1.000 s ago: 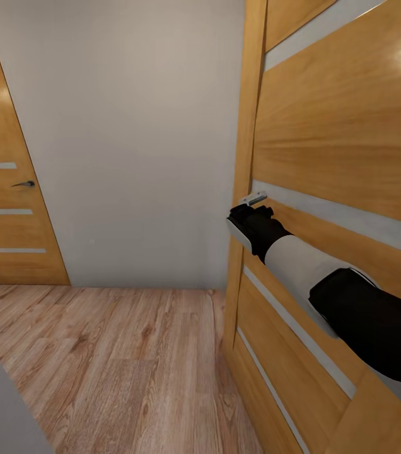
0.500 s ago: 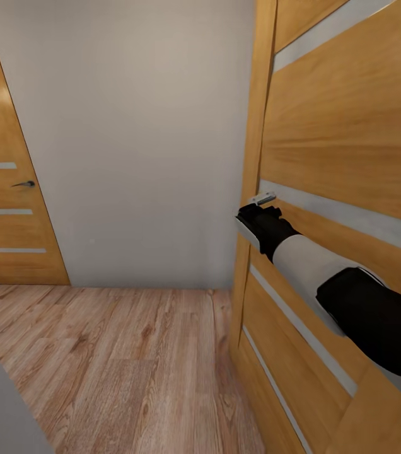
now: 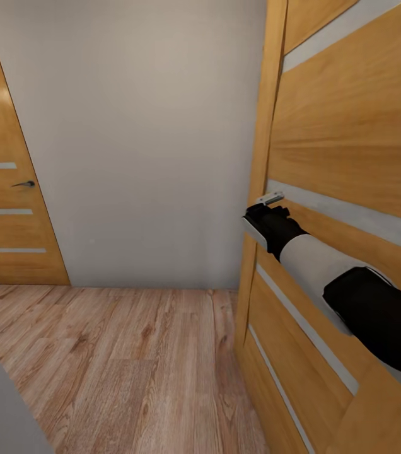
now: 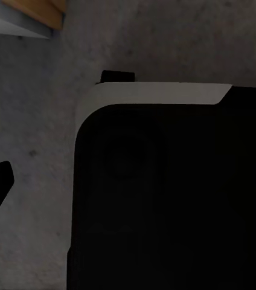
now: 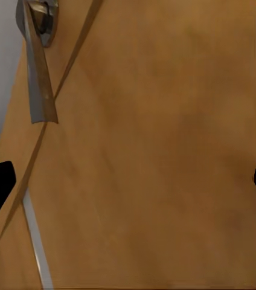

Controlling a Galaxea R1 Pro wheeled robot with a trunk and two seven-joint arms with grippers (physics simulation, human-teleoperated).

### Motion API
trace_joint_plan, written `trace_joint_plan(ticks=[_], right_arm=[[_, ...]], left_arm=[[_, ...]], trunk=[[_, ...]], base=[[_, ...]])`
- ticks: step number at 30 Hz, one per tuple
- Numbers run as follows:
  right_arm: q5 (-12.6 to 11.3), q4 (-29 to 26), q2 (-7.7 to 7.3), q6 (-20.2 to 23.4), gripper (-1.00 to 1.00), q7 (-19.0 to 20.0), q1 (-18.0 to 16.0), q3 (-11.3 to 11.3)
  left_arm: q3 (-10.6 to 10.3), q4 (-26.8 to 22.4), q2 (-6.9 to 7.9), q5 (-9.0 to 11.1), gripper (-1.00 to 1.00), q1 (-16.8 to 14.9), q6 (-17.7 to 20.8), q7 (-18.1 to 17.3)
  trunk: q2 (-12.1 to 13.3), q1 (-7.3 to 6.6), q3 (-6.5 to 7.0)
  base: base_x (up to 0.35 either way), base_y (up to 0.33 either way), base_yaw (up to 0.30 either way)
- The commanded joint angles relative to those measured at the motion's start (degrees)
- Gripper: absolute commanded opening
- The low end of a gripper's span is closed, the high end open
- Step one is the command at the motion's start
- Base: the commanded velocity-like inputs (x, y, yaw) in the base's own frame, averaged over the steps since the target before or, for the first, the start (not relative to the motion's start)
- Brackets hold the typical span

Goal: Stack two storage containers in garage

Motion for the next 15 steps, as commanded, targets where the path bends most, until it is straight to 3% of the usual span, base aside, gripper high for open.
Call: trace_joint_plan(ticks=[1,9,15], right_arm=[[0.36,0.01,-0.22,0.81,1.00,-0.56,-0.06,0.44],[0.38,0.01,-1.66,0.81,1.00,-0.55,-0.06,0.44],[0.41,0.01,-1.85,0.81,1.00,-0.55,-0.06,0.43]], left_arm=[[0.03,-0.03,0.00,0.41,1.00,0.00,-0.07,0.04],[0.03,-0.03,0.00,0.41,1.00,0.00,-0.07,0.04],[0.03,-0.03,0.00,0.41,1.00,0.00,-0.07,0.04]], trunk=[[-0.03,0.00,-0.06],[-0.03,0.00,-0.06],[-0.03,0.00,-0.06]], base=[[0.000,0.000,0.000],[0.000,0.000,0.000],[0.000,0.000,0.000]])
